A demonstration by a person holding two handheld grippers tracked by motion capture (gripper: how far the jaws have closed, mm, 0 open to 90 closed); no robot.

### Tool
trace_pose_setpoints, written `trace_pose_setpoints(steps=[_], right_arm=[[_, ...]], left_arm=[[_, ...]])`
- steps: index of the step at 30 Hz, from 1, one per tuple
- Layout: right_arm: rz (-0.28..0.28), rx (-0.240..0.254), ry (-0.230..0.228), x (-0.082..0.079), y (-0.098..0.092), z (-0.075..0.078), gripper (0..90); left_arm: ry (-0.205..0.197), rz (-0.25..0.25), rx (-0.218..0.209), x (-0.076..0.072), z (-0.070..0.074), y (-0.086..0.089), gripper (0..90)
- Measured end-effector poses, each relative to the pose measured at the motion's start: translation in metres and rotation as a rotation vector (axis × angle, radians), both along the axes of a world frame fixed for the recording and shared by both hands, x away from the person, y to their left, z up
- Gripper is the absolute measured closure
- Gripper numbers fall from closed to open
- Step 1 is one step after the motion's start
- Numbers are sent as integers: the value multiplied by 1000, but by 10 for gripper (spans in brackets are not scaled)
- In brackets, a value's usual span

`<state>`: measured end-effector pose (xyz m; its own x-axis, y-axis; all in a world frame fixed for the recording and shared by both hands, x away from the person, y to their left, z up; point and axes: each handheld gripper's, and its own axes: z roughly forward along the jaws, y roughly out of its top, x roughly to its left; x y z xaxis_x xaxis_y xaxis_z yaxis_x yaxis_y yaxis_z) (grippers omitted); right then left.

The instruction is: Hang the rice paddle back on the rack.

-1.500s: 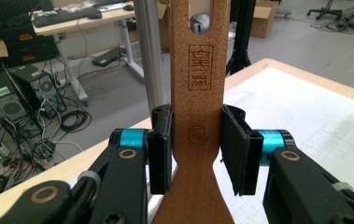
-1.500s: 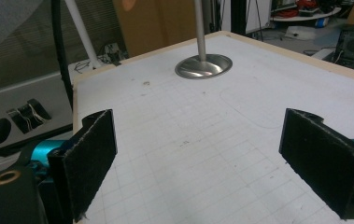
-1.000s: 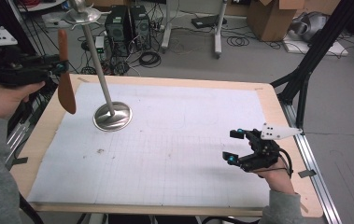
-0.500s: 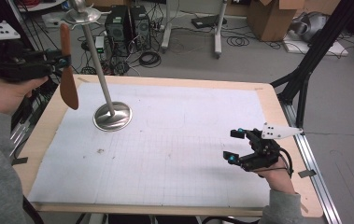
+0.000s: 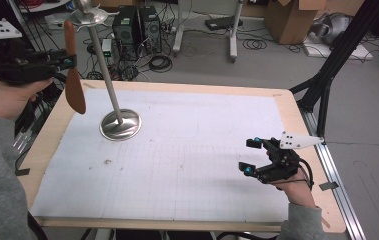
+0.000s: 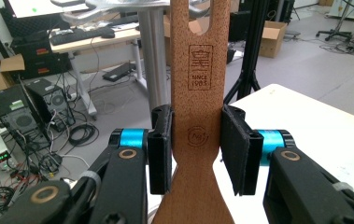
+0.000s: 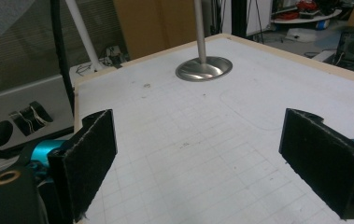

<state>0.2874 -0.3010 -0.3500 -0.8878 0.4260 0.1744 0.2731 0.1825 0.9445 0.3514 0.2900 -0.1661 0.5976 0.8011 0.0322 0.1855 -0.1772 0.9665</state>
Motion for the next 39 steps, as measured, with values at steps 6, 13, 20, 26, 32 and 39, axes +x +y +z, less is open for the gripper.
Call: trace_pose_setpoints(steps=[6, 13, 20, 26, 32, 39], right_arm=[[2, 1, -2, 0, 0, 0, 100], [2, 0, -2, 0, -1, 0, 100], [2, -1, 1, 0, 0, 0, 100], [2, -1, -2, 0, 0, 0, 100], [1, -2, -3, 0, 0, 0, 100], [1, -1, 0, 0, 0, 0, 100]], left_arm=[[6, 7, 4, 2, -1, -2, 650], [6, 13, 16, 4, -2, -5, 650], [1, 5, 11, 3, -2, -5, 650], [1, 3, 15, 2, -1, -5, 650], [5, 2, 19, 3, -2, -7, 650], [6, 21, 38, 5, -3, -8, 650]])
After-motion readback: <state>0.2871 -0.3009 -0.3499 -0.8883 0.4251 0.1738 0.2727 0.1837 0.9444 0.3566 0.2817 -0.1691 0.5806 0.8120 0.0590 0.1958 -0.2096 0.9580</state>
